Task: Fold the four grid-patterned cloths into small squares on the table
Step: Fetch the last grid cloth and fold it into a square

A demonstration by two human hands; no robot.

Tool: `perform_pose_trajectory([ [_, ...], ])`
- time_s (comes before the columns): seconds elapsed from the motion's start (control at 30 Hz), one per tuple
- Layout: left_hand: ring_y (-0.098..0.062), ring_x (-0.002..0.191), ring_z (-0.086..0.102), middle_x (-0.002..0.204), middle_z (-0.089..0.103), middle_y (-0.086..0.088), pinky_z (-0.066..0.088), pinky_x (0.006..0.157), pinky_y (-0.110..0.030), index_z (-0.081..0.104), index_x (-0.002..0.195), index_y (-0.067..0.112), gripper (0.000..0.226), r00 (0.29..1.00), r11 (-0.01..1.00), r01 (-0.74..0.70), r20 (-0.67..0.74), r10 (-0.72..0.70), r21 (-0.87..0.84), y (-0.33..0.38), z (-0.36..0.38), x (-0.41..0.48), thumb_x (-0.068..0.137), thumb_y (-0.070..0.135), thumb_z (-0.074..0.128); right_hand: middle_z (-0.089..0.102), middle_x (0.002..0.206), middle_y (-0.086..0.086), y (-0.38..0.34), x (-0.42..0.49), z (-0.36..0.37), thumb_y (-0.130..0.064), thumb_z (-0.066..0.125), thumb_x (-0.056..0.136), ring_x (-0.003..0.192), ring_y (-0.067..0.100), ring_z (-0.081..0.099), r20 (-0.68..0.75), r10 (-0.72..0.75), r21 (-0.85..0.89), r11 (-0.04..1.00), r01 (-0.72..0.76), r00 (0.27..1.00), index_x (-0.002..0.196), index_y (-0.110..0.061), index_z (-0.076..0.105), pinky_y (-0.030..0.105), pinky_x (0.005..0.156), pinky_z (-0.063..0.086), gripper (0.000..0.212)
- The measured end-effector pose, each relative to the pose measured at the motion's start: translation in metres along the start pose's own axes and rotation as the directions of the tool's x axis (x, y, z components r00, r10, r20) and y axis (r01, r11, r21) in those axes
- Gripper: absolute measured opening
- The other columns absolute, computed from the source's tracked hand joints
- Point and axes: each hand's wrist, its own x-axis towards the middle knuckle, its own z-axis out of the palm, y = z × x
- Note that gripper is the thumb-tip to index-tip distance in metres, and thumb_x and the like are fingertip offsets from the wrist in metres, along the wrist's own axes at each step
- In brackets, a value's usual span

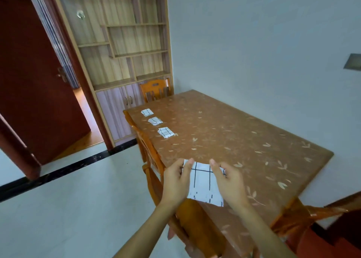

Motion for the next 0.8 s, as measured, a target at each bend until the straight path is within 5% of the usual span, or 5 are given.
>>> perform_pose_trajectory([
  [0.2,-0.006,0.071,0.071,0.073,0.069,0.009,0.054,0.056,-0.027,0.061,0.081,0.026,0.028,0.995,0.992,-0.096,0.020,0.095,0.076,-0.028,-0.073,0.051,0.101,0.043,0.050,0.046,0.058,-0.007,-0.028,0.035,0.066,-0.041,0.044,0.102,0.059,0.012,0.044,-0.189,-0.213,-0.267,0.951,0.159,0.959,0.065,-0.020,0.045,0.039,0.061,0.040,0.042],
  [0.37,-0.015,0.064,0.063,0.070,0.063,0.003,0.048,0.058,-0.037,0.061,0.082,0.030,0.027,0.972,0.974,-0.214,0.119,0.204,0.076,-0.049,-0.127,0.090,0.103,0.041,0.049,0.046,0.064,-0.015,-0.084,0.058,0.140,-0.040,0.039,0.105,0.066,0.012,0.047,0.072,-0.385,-0.567,0.743,0.356,0.920,0.071,-0.026,0.052,0.032,0.068,0.039,0.039],
  [0.6,-0.032,0.066,0.061,0.070,0.061,-0.010,0.047,0.059,-0.050,0.060,0.079,0.014,0.043,0.977,0.983,-0.180,0.109,0.183,-0.040,-0.091,-0.188,0.140,0.099,0.051,0.050,0.042,0.045,-0.003,-0.083,0.094,0.222,-0.066,0.014,0.096,0.044,0.014,0.045,0.104,-0.275,-0.600,0.749,0.281,0.956,0.051,-0.022,0.031,0.029,0.047,0.036,0.065],
  [0.8,-0.033,0.072,0.064,0.075,0.065,-0.012,0.051,0.063,-0.050,0.064,0.082,0.016,0.044,0.975,0.994,-0.110,0.190,0.113,-0.023,-0.138,-0.218,0.201,0.094,0.057,0.054,0.033,0.043,-0.005,-0.062,0.146,0.279,-0.067,0.025,0.097,0.040,0.012,0.033,0.131,-0.300,-0.503,0.801,0.324,0.945,0.050,-0.025,0.027,0.030,0.045,0.031,0.062],
])
